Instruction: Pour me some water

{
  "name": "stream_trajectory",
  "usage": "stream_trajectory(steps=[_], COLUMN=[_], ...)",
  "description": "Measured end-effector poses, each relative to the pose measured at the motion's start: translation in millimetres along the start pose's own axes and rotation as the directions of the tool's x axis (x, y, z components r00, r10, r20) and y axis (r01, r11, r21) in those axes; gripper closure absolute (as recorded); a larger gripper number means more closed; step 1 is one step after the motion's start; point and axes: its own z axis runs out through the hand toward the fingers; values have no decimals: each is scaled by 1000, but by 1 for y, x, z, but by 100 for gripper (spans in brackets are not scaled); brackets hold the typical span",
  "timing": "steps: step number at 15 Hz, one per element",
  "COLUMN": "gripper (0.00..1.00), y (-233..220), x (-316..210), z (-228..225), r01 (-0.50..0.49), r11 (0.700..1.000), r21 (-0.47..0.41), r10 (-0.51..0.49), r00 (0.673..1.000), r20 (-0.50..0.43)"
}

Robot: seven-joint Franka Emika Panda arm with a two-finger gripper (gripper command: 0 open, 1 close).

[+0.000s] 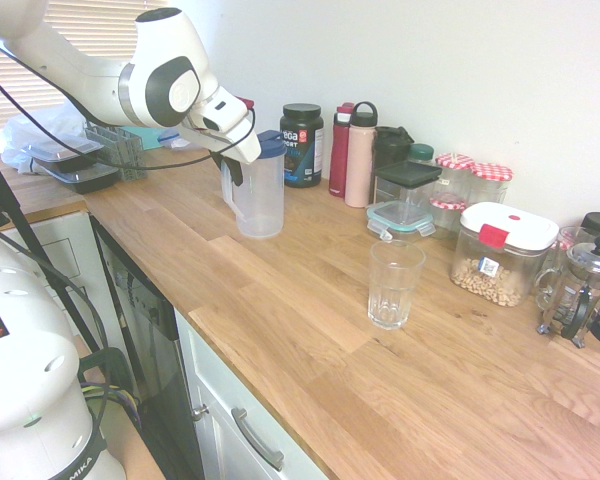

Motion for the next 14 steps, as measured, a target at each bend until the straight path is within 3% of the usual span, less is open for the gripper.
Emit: stream_trajectory(steps=[9,14], gripper=[0,0], y=[2,19], x=[3,-4], z=[-4,-40], r01=[-6,-4], r11=[1000,997], r21=[-8,-72], r10=[6,6], r00=[1000,1000], r20=[-2,24])
